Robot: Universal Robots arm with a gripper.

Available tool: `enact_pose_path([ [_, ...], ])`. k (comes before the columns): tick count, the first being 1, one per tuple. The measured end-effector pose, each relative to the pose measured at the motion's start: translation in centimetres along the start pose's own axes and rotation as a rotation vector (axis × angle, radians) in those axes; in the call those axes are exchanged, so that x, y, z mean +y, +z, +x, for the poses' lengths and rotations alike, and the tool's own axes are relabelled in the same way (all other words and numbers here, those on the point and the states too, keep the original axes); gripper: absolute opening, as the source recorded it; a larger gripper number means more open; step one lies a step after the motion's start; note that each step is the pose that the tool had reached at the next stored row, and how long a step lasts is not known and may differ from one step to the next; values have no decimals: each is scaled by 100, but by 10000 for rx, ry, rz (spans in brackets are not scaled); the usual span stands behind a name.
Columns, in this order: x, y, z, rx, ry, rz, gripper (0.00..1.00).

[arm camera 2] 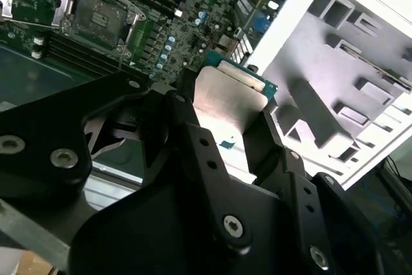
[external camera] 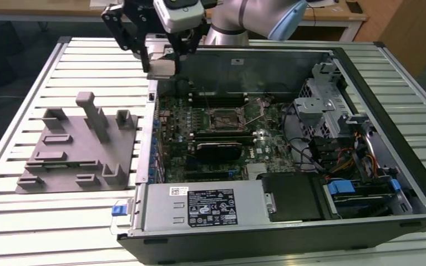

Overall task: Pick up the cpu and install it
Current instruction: 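Pick up the cpu and move it towards the insertion slot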

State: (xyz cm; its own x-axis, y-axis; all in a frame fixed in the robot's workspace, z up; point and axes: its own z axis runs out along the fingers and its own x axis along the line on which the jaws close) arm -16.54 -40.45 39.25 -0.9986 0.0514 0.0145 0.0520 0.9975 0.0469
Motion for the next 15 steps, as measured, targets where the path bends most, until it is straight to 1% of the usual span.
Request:
enact_pose_path([
  [3, 2, 50, -91, 1, -18, 1, 54],
  [10, 9, 174, -337, 2, -45, 0, 54],
  [15, 12, 260, -472, 1, -45, 0, 54],
])
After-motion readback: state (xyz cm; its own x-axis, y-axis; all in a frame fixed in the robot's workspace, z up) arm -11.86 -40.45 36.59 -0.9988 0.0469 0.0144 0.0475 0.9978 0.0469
